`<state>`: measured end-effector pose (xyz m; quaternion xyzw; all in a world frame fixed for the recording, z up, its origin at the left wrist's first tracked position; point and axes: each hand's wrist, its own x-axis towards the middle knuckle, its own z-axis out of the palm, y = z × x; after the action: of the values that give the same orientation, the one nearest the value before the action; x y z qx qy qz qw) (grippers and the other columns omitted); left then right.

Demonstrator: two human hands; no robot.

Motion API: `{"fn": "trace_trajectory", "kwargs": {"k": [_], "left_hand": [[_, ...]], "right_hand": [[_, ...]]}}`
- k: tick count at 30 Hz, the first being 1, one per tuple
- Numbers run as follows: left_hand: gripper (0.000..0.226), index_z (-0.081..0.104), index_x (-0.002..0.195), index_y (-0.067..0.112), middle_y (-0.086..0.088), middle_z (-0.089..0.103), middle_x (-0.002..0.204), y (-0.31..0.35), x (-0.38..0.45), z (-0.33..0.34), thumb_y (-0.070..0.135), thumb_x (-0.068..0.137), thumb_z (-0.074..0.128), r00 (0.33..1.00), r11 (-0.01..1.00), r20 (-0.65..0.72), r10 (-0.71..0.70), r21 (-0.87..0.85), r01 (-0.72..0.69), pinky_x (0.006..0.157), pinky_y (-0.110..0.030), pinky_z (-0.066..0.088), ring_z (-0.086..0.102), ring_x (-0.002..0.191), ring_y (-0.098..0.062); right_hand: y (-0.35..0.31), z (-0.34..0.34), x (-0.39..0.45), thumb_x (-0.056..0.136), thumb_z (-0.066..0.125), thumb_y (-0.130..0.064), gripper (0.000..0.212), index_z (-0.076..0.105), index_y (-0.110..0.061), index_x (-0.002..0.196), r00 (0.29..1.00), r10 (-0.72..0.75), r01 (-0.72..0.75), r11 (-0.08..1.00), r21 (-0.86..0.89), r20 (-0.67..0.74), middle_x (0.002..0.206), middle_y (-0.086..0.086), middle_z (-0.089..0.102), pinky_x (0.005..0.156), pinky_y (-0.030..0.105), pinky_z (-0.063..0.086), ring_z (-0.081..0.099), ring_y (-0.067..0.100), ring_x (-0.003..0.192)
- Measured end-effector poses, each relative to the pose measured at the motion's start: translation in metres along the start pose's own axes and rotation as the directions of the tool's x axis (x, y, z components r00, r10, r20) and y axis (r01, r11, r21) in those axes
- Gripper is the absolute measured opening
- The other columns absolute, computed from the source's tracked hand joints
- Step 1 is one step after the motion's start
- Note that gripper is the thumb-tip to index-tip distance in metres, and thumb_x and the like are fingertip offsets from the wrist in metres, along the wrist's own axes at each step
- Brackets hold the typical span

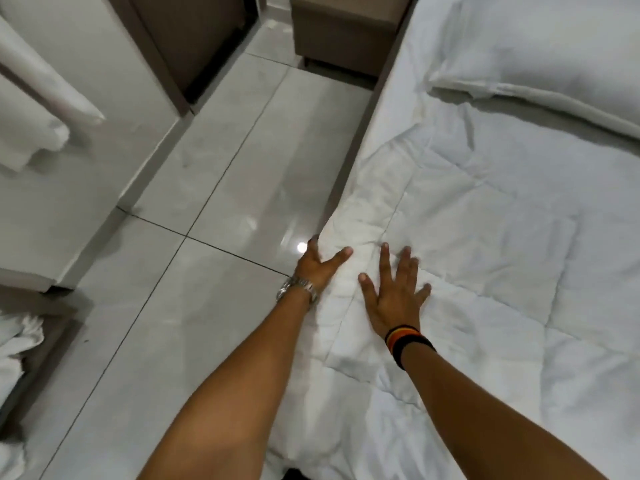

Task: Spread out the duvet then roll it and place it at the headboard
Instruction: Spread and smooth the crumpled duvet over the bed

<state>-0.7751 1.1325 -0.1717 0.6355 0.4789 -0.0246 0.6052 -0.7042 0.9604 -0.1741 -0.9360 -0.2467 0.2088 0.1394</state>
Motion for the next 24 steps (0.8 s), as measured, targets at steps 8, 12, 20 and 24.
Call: {"fn": "trace_trajectory", "kwargs": {"k": [8,12,20,24], "left_hand": [[0.089,0.045,0.150,0.016,-0.013,0.054,0.140,0.021,0.002,0.030,0.051,0.078,0.082,0.965,0.880,-0.097,0.244,0.440,-0.178,0.103,-0.044,0.048,0.051,0.130,-0.035],[0.093,0.047,0.148,0.020,-0.006,0.057,0.143,0.030,0.002,0.023,0.045,0.070,0.091,0.976,0.962,-0.053,0.213,0.189,-0.199,0.104,-0.042,0.052,0.057,0.129,-0.028],[0.129,0.015,0.162,0.025,0.000,0.042,0.158,0.069,0.051,0.036,0.060,0.063,0.091,0.973,0.996,0.214,0.089,-0.040,-0.082,0.104,-0.028,0.038,0.046,0.142,-0.025],[0.103,0.040,0.150,0.024,-0.002,0.057,0.145,0.087,0.066,0.018,0.033,0.066,0.097,0.964,0.989,0.238,0.121,-0.113,-0.097,0.106,-0.031,0.048,0.058,0.123,-0.019]], "right_hand": [[0.008,-0.002,0.001,0.104,0.019,-0.066,0.075,-0.024,-0.041,0.160,0.990,0.108,-0.098,0.990,-0.103,0.093,0.173,0.008,-0.022,0.124,0.066,-0.001,-0.013,0.031,0.160],[-0.012,-0.007,-0.007,0.105,0.021,-0.065,0.074,-0.022,-0.042,0.161,0.985,0.145,-0.143,0.989,-0.027,0.098,0.173,0.007,-0.020,0.123,0.068,-0.001,-0.013,0.032,0.160],[-0.019,0.006,-0.012,0.103,0.014,-0.070,0.074,-0.023,-0.043,0.160,0.972,0.231,-0.229,0.972,-0.048,0.048,0.172,0.005,-0.025,0.122,0.069,-0.004,-0.018,0.029,0.160],[-0.040,0.007,-0.003,0.098,0.009,-0.074,0.074,-0.023,-0.047,0.159,0.947,0.320,-0.319,0.947,0.028,-0.023,0.173,0.002,-0.022,0.123,0.069,-0.004,-0.016,0.026,0.160]]}}
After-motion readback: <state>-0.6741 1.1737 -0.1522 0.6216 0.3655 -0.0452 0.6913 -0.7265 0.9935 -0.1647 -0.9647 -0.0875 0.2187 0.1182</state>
